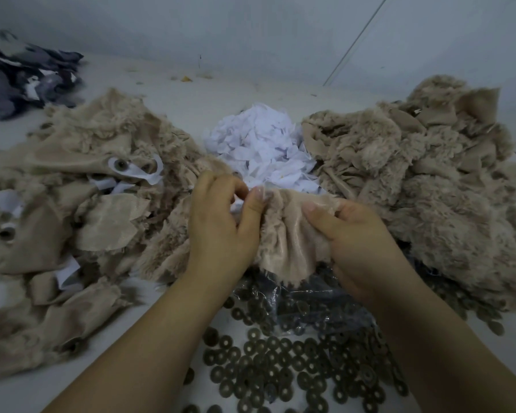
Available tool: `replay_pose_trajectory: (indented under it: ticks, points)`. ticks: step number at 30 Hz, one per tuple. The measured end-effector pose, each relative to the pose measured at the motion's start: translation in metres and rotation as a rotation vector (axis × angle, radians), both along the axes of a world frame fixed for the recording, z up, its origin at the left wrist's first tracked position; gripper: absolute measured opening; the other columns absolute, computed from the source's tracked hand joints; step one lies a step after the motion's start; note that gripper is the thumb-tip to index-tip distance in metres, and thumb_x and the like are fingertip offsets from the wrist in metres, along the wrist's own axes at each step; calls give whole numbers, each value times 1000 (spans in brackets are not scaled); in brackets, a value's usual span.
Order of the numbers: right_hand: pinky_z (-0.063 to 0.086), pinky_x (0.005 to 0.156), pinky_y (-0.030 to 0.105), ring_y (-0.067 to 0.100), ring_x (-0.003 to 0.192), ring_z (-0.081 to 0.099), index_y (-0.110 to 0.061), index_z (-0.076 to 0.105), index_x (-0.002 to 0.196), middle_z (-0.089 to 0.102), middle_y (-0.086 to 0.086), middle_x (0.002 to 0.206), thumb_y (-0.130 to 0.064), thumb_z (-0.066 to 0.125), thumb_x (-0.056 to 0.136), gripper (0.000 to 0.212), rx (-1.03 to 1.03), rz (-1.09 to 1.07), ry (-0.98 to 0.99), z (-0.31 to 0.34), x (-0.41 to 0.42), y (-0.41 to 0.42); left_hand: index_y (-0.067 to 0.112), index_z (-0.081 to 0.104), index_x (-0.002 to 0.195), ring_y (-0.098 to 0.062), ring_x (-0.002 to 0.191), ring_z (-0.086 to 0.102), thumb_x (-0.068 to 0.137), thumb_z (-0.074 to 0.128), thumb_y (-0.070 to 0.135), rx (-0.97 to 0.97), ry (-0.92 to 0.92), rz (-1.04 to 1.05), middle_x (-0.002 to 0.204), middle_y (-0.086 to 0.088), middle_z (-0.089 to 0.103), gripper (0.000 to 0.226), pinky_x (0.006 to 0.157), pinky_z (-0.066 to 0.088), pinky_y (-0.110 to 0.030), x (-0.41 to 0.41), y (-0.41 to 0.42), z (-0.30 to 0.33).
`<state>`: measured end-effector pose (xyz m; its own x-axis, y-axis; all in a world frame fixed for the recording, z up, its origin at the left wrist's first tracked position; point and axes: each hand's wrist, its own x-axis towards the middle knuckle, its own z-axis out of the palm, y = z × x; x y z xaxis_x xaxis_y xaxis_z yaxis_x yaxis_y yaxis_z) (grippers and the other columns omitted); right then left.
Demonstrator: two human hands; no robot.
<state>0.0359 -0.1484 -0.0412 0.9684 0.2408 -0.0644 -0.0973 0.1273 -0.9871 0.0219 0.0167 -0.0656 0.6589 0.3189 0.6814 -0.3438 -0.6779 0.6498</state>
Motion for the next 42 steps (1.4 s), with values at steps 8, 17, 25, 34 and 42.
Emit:
replay_pose_trajectory:
  ticks: [8, 17, 25, 34, 42]
  points:
    - [59, 80, 50, 41, 97, 71, 1, 70, 104, 74, 24, 102, -9, 58, 91, 21, 233, -146, 270, -4, 2, 6, 15, 59, 60, -5, 40, 44, 91, 67, 15, -432, 292, -240, 44, 11, 48, 32, 42, 37, -20, 1, -9, -1]
    - [58, 87, 48, 32, 104, 71, -3, 64, 123, 73, 17, 113, -24, 70, 80, 47, 299, 43, 341, 1, -7, 14, -2, 58, 67, -6, 52, 42, 94, 58, 4, -484, 206, -392, 55, 1, 48, 28, 49, 37, -18, -4, -9, 2]
    - [63, 67, 40, 29, 91, 75, 0, 65, 113, 76, 18, 103, -9, 53, 97, 22, 327, 30, 490, 3, -9, 15, 8, 51, 59, -4, 48, 38, 92, 56, 15, -576, 248, -455, 50, 9, 43, 34, 46, 35, -17, -6, -11, 1]
    - [59, 85, 47, 38, 104, 70, 0, 65, 122, 72, 24, 112, -23, 67, 86, 43, 305, 47, 445, 4, -14, 18, 8, 52, 57, -4, 46, 39, 95, 58, 12, -504, 225, -454, 48, 10, 43, 39, 47, 36, -18, -8, -12, 2]
    - [61, 80, 44, 35, 104, 71, -1, 65, 124, 71, 22, 116, -27, 63, 84, 48, 361, 130, 533, 6, -16, 18, 11, 53, 60, -5, 38, 41, 99, 55, 8, -599, 243, -479, 45, 8, 46, 38, 40, 37, -18, -12, -18, 3]
